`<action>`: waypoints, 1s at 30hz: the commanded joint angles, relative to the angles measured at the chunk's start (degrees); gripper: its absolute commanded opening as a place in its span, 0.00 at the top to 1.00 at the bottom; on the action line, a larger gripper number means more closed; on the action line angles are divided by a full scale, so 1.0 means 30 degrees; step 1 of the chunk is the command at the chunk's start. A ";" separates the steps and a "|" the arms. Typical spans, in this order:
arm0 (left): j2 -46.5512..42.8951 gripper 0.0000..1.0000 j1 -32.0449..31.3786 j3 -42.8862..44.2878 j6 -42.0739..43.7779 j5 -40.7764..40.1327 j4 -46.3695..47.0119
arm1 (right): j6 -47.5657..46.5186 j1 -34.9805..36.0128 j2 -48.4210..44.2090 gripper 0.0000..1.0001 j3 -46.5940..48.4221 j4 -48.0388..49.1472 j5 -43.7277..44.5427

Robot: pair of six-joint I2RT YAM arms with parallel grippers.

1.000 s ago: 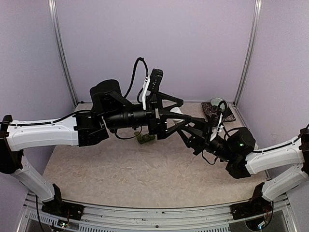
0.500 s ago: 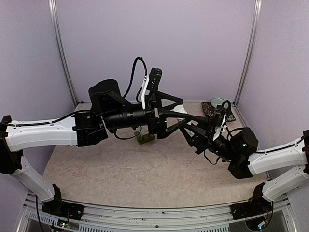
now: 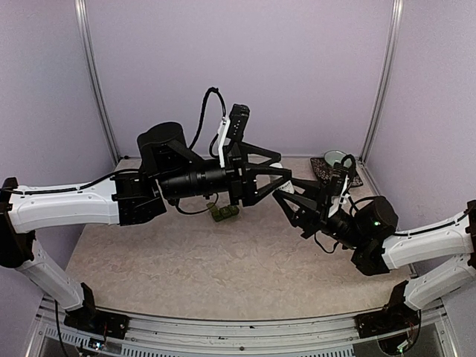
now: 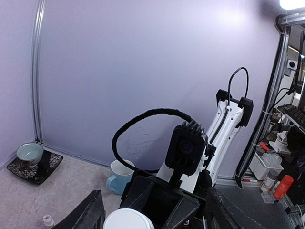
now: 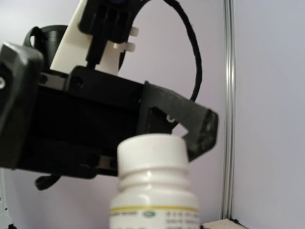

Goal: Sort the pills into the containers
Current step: Unscrew the lid of the pill bottle from the pill bottle.

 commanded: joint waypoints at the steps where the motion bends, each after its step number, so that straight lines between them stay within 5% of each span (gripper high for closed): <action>1: -0.0236 0.35 -0.0194 -0.0186 0.0142 0.0565 0.0081 | 0.0014 0.0017 -0.0342 0.89 -0.0004 0.0003 0.0444; 10: -0.0191 0.50 -0.0185 -0.0186 0.0113 0.0454 -0.0027 | 0.0047 0.0034 -0.0424 0.89 -0.0009 0.0062 0.0351; 30: 0.0031 0.64 -0.0186 0.0005 0.0158 -0.0251 -0.0531 | 0.0094 0.0034 -0.0446 0.89 0.0055 0.0086 0.0094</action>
